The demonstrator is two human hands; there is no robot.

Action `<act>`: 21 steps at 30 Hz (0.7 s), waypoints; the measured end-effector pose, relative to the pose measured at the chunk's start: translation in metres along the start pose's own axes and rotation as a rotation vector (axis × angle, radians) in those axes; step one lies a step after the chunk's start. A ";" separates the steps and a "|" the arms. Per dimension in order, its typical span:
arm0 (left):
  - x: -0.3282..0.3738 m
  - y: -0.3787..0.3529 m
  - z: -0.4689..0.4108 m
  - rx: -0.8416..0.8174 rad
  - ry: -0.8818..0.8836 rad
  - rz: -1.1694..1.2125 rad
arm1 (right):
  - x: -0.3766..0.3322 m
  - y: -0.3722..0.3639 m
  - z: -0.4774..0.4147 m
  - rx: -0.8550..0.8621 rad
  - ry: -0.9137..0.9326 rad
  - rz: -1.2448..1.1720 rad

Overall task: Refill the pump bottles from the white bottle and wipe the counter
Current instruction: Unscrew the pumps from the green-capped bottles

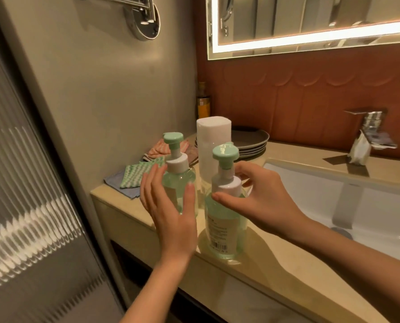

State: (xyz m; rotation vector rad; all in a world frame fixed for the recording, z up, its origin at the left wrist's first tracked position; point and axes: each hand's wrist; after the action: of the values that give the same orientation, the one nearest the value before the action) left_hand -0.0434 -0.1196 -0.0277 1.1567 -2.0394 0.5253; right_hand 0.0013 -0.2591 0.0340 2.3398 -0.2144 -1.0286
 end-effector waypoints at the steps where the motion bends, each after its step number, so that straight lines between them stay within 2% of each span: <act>1: 0.004 -0.003 0.013 0.001 -0.040 0.034 | 0.001 0.003 0.000 -0.009 0.005 -0.001; 3: 0.011 -0.009 0.034 -0.096 -0.061 0.089 | 0.002 0.007 -0.003 -0.030 0.021 0.016; 6: 0.013 -0.025 0.048 -0.262 0.062 0.133 | 0.005 0.009 -0.007 -0.055 0.037 0.040; 11: 0.001 -0.041 0.048 -0.209 0.181 0.094 | 0.011 0.010 -0.013 -0.065 0.026 -0.008; 21: -0.016 -0.048 0.049 -0.187 0.213 -0.034 | 0.022 -0.001 -0.029 -0.059 0.004 -0.048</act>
State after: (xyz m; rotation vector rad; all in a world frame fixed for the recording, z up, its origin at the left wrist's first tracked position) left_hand -0.0160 -0.1674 -0.0719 0.9785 -1.8407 0.4123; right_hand 0.0375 -0.2539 0.0351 2.3037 -0.1247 -1.0392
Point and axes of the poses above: each hand's wrist, its own z-axis away from the middle knuckle, its own y-axis out of the back of the hand, x = y × z, and after that the axes turned 4 degrees about x, right-handed
